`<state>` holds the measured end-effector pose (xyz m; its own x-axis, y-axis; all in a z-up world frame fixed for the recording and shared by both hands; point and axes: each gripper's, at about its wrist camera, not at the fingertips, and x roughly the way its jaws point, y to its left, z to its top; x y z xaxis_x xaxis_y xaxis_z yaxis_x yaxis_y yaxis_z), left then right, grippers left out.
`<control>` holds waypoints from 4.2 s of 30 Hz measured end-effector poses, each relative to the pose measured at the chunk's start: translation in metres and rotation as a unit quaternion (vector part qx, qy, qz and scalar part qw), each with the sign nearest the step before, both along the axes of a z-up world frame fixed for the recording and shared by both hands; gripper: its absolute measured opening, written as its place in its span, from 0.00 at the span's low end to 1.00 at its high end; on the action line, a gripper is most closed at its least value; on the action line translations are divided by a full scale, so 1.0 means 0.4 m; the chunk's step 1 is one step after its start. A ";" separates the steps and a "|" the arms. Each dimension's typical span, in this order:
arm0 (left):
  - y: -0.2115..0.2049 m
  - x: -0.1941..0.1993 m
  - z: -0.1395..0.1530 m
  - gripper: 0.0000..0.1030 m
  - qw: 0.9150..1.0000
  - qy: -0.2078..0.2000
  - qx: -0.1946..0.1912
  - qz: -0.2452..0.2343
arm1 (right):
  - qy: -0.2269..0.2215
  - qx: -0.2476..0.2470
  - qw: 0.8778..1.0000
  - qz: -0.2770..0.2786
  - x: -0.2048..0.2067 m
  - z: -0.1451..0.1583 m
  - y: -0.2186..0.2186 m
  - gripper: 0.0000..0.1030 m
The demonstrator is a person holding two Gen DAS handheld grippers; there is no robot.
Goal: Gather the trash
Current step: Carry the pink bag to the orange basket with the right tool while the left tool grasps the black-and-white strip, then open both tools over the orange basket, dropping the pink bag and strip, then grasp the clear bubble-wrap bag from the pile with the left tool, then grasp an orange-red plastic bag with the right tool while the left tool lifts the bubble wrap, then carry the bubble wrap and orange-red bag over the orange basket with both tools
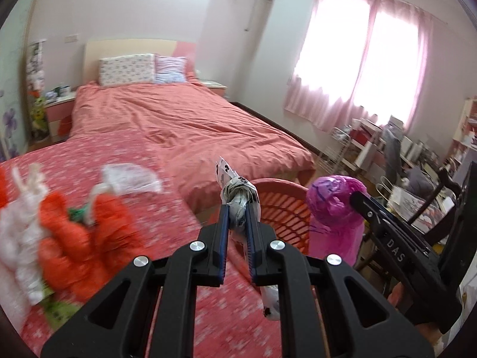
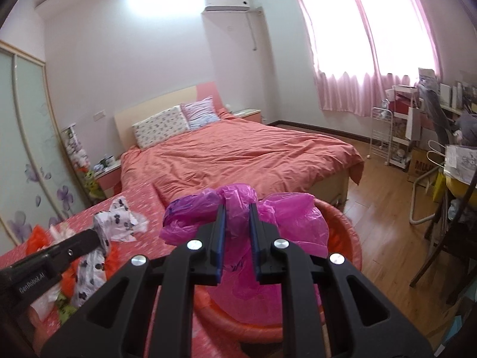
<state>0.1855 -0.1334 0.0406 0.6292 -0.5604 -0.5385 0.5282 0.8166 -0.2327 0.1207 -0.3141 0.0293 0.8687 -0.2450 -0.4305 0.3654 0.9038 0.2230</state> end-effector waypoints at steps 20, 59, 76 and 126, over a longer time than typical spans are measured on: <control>-0.175 0.049 -0.075 0.12 0.998 0.020 0.014 -0.063 | -0.006 0.036 0.999 -0.032 0.072 -0.069 -0.161 0.19; 0.585 -0.037 -0.081 0.64 0.962 0.028 0.112 0.248 | 0.060 -0.045 0.987 0.144 0.081 -0.073 0.338 0.58; 0.723 0.028 -0.195 0.37 0.957 0.112 0.083 0.255 | 0.092 -0.034 0.978 0.186 0.139 -0.104 0.479 0.58; 0.650 -0.066 0.049 0.19 0.966 -0.018 0.040 0.254 | 0.077 -0.030 0.981 0.176 0.142 -0.023 0.395 0.38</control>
<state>0.1592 0.1264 0.0604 0.8315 -0.1318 -0.5396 0.0606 0.9872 -0.1476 0.1775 -0.1559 0.0201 0.8297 0.0294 -0.5575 0.0536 0.9898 0.1320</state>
